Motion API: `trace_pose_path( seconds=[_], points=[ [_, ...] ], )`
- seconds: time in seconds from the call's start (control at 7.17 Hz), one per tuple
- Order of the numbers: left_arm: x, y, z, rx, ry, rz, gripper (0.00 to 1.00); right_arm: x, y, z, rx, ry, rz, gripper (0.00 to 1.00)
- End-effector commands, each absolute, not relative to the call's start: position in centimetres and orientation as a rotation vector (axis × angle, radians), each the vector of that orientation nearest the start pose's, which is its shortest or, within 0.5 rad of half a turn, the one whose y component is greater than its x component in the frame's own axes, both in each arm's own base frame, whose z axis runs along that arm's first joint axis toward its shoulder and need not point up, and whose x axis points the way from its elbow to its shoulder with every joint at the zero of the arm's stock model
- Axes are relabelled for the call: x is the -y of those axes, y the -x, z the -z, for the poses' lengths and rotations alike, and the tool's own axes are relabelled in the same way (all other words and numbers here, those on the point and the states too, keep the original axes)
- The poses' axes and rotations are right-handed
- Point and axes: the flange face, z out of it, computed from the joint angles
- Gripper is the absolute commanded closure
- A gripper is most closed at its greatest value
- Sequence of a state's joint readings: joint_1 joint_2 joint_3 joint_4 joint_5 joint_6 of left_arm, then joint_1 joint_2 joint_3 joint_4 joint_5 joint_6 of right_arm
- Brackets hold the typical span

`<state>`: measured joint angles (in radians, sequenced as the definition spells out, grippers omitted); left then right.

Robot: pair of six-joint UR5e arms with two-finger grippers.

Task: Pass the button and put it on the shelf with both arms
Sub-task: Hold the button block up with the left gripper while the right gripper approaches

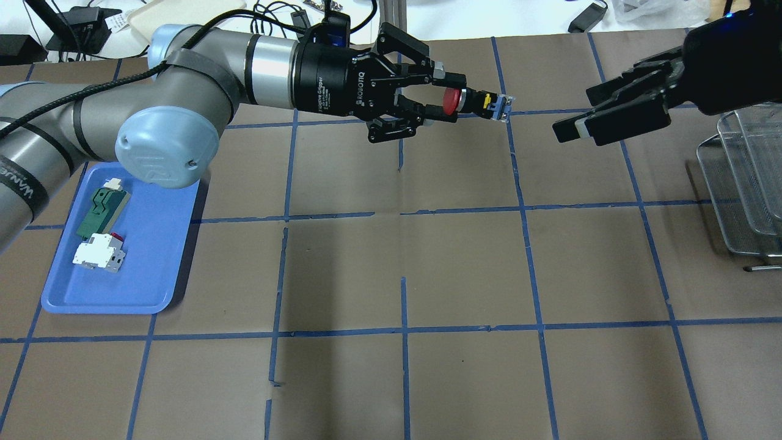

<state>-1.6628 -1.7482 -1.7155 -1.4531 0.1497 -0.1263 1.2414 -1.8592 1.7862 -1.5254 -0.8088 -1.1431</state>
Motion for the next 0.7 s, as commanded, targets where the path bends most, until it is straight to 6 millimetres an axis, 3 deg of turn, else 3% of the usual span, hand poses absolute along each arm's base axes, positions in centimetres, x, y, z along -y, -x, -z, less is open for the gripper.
trace_pose_path(
  seconds=[0.0, 0.42, 0.56],
  points=[
    [51.8, 28.1, -42.2, 1.72, -0.178, 0.334, 1.0, 41.6, -7.8, -51.9, -2.193, 1.165, 0.765, 0.0],
    [51.9, 28.1, -42.0, 1.722, -0.179, 0.335, 1.0, 41.9, -8.0, -52.0, -2.107, 1.347, 0.854, 0.01],
    [51.9, 28.2, -42.1, 1.722, -0.177, 0.337, 1.0, 42.9, -7.9, -51.8, -2.104, 1.38, 0.889, 0.01]
  ],
)
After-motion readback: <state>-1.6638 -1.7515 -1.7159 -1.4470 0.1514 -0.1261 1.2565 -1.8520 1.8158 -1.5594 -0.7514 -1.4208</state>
